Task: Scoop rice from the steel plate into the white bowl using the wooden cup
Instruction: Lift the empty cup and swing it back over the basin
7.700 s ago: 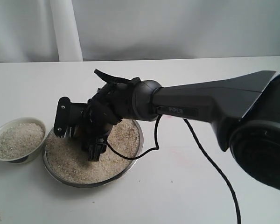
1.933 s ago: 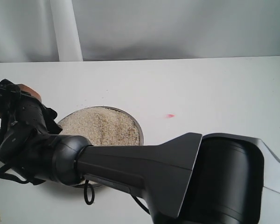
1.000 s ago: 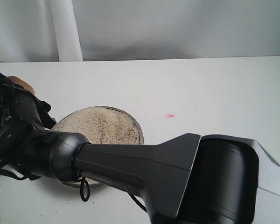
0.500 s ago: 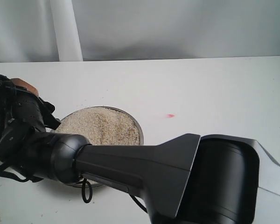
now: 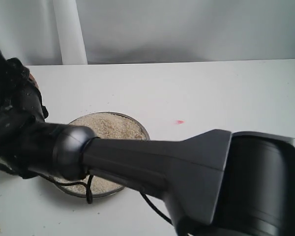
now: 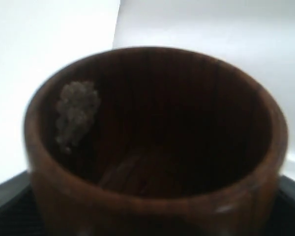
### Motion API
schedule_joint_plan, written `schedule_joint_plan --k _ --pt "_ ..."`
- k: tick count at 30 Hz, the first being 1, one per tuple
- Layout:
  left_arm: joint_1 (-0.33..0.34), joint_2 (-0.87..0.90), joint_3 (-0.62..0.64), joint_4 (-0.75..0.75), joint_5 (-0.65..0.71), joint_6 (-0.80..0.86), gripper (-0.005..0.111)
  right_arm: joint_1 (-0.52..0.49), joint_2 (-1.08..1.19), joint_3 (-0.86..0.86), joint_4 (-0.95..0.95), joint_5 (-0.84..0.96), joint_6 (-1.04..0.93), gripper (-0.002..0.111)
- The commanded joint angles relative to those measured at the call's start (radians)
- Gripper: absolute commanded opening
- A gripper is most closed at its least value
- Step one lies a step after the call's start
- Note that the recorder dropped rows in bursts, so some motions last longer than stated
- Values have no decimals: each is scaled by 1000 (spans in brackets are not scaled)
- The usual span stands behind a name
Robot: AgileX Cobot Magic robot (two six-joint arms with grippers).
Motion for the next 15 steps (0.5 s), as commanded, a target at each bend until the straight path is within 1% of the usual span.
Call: schedule_joint_plan --k 1,2,3,5,6,9,11,15 --pt "-2 0 2 -1 -7 -4 0 -36 -112 0 310 -98 25 0" --pt "-2 0 2 -1 -7 -4 0 -56 -142 0 404 -101 -22 0" --pt "-2 0 2 -1 -7 -4 0 -69 -163 0 459 -101 -70 0" --pt "-2 0 2 -1 -7 -4 0 -106 -223 0 697 -79 -236 0" --pt "-2 0 2 -1 -7 -4 0 -122 -243 0 808 -60 -327 0" --pt "-2 0 2 -1 -7 -4 0 -175 -297 0 1062 37 -571 0" --pt "-2 0 2 -1 -7 -4 0 -206 -326 0 1149 119 -646 0" --pt "-2 0 2 -1 -7 -4 0 -254 -372 0 1161 264 -709 0"
